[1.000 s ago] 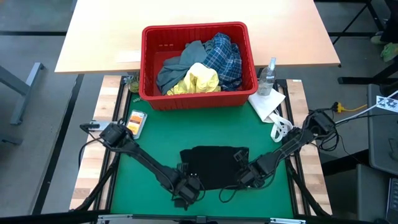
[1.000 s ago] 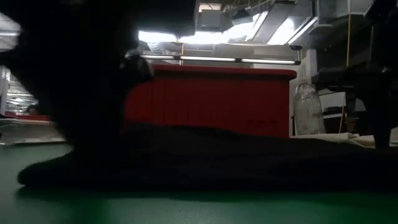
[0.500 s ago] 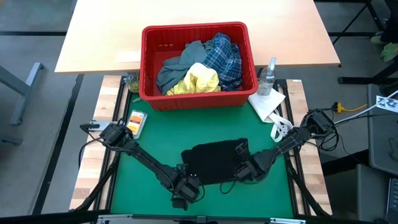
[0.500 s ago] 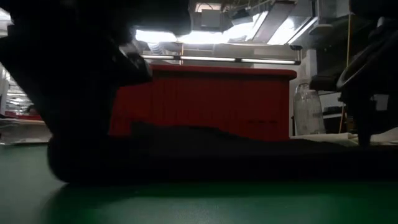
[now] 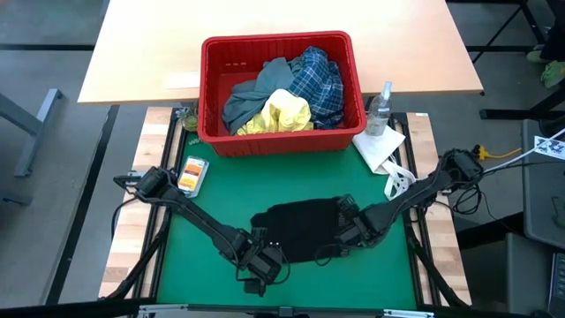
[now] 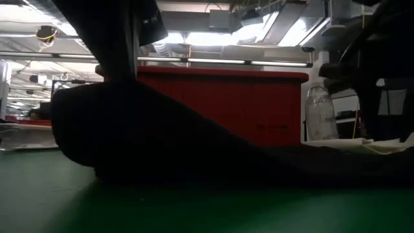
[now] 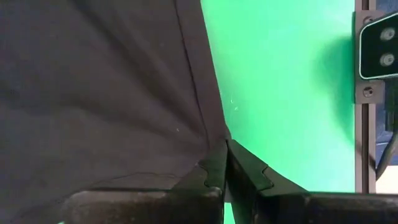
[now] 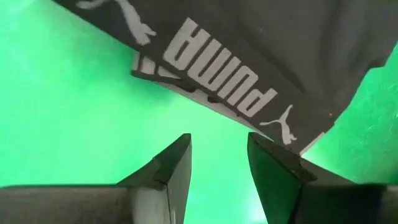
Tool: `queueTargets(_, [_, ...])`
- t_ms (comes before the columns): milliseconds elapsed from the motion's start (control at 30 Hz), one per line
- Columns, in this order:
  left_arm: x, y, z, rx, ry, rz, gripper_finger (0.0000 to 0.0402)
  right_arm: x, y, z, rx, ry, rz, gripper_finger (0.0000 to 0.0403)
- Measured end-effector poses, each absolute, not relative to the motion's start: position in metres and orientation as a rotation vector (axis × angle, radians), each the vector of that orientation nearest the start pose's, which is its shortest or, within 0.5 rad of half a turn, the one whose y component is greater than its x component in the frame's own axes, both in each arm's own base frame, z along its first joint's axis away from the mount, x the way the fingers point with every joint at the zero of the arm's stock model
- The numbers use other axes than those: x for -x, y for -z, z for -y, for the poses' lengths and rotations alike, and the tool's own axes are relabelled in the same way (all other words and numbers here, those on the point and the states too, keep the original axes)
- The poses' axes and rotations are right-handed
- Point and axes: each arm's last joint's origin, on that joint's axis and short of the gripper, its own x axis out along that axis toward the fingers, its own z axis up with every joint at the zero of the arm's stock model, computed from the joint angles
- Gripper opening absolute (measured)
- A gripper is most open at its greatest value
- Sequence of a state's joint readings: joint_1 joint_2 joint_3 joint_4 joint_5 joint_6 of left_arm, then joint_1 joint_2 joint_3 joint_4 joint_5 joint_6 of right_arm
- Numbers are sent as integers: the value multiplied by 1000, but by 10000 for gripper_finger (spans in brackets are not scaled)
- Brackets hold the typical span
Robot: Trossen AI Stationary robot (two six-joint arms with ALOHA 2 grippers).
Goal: Fold Laundry from Bin
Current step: Fold the black underwear shorts
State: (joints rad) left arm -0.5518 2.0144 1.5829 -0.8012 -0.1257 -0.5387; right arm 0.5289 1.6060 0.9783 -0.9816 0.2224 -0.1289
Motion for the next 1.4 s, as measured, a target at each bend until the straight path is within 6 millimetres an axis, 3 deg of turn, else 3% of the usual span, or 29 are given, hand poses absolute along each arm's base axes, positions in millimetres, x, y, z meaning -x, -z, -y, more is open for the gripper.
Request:
queueTargets(333, [-354, -203, 214, 76, 44, -1220, 15, -232, -180, -128, 642, -324, -1415, 156])
queueTargets(700, [-353, -203, 214, 162, -4, -1228, 131, -233, -180, -131, 608, -381, -1400, 156])
queueTargets(900, [-356, -203, 210, 106, -96, -1162, 162, -233, -180, -132, 640, -413, -1391, 156])
queueTargets(1067, [-365, -204, 193, 116, -154, -1145, 157, -240, -181, -136, 596, -441, -1318, 156])
queueTargets(1400, [-391, -204, 134, 99, -249, -1140, 125, -245, -183, -140, 565, -462, -1254, 156])
